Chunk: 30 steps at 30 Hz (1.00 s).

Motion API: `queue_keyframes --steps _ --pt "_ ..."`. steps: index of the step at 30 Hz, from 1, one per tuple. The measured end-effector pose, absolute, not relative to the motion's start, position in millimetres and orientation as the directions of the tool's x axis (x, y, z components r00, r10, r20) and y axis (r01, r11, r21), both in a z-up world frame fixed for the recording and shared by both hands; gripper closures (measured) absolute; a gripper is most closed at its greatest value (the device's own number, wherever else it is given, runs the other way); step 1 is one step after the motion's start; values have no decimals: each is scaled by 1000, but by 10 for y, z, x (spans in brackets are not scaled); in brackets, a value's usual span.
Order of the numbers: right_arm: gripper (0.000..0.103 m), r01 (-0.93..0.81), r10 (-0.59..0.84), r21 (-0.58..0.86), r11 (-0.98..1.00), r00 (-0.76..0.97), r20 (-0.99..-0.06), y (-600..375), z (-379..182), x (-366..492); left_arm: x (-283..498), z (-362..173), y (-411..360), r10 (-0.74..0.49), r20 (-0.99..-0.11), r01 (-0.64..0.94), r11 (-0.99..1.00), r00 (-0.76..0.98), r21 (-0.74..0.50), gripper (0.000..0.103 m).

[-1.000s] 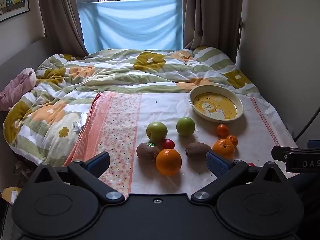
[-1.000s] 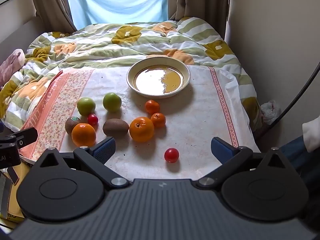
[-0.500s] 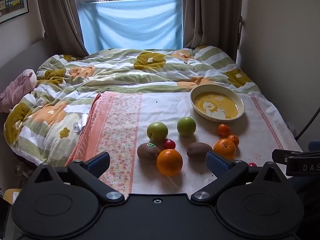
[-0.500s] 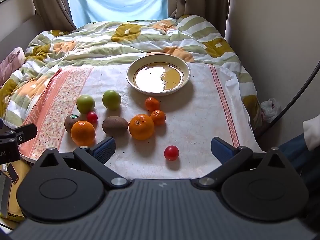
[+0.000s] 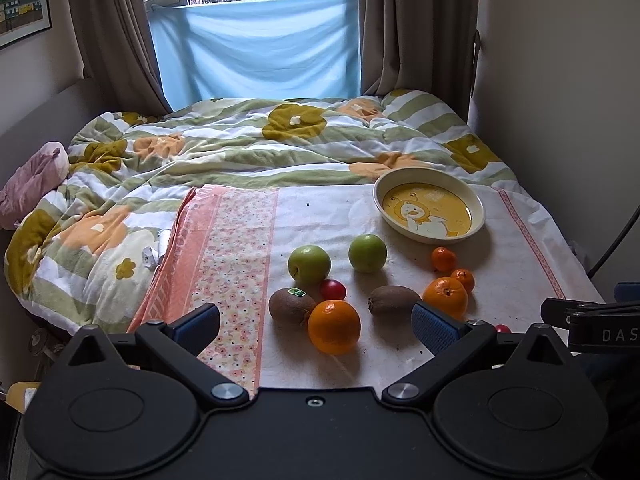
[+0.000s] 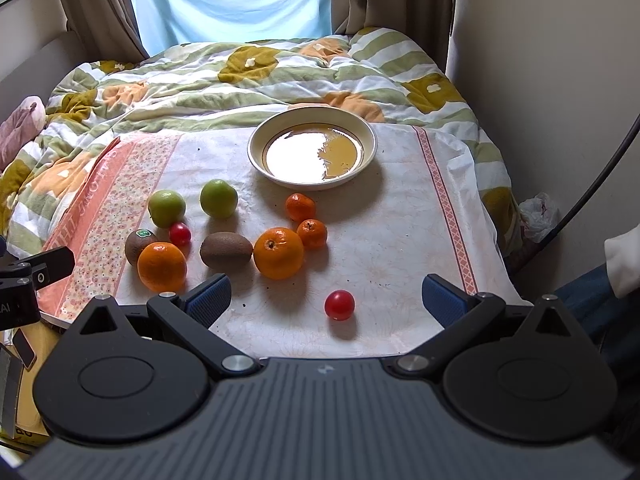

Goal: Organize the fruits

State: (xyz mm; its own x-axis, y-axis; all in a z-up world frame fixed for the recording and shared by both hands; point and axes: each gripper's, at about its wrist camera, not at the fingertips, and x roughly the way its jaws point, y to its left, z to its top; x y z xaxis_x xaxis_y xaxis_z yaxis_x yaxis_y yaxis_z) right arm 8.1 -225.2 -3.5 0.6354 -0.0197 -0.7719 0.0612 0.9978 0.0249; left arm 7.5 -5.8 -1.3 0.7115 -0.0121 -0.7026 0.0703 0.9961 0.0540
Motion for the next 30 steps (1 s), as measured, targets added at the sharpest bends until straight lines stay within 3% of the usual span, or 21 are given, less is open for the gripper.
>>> queue_keyframes --steps 30 --pt "0 66 -22 26 998 630 -776 -2263 -63 121 86 -22 -72 -18 -705 79 995 709 55 0"
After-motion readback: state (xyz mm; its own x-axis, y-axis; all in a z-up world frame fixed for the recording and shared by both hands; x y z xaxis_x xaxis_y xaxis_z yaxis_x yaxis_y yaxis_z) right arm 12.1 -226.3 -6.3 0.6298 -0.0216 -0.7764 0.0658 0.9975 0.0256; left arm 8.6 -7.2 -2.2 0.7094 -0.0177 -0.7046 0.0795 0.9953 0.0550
